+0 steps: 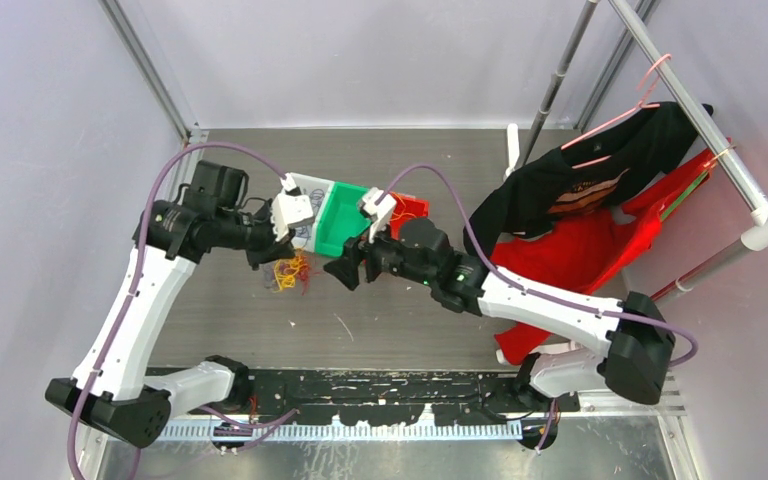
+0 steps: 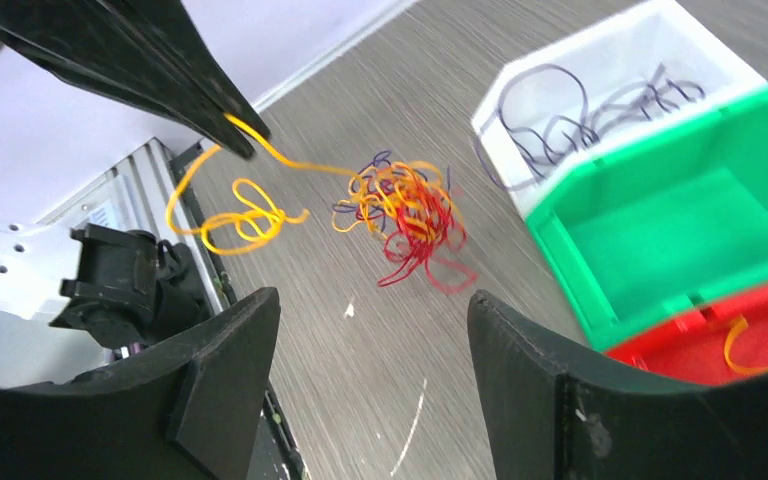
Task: Untangle the cables
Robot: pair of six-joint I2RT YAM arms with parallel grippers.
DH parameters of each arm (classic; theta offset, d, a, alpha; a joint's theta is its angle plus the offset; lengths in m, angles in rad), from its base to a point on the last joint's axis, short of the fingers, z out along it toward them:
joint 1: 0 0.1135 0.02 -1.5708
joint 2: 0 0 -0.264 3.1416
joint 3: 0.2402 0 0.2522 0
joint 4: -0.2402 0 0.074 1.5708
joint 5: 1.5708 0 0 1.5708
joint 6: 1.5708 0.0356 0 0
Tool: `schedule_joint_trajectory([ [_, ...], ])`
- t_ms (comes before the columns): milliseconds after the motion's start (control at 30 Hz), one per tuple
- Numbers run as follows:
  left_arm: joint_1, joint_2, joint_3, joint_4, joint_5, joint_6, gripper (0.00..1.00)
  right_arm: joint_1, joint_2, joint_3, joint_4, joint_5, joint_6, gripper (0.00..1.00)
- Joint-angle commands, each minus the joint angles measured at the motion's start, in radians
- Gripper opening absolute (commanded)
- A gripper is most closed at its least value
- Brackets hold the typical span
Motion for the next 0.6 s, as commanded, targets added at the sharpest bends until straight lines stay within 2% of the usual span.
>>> schedule_joint_trajectory([
  [0, -0.003, -0.031, 0.070, -0.060, 0.069, -0.039, 0.00, 0.039, 0.079, 0.099, 0.094, -0.027, -0.078, 0.74],
  [200, -0.002, -0.041, 0.119, -0.084, 0.082, -0.054, 0.00, 0.086, 0.138, 0.115, 0.180, -0.040, -0.074, 0.74],
  [400, -0.002, -0.056, 0.147, -0.100, 0.152, -0.084, 0.00, 0.118, 0.182, 0.115, 0.252, 0.009, -0.056, 0.73],
  [567, -0.002, -0.055, 0.197, -0.126, 0.209, -0.101, 0.00, 0.120, 0.207, 0.085, 0.325, 0.057, -0.024, 0.63],
])
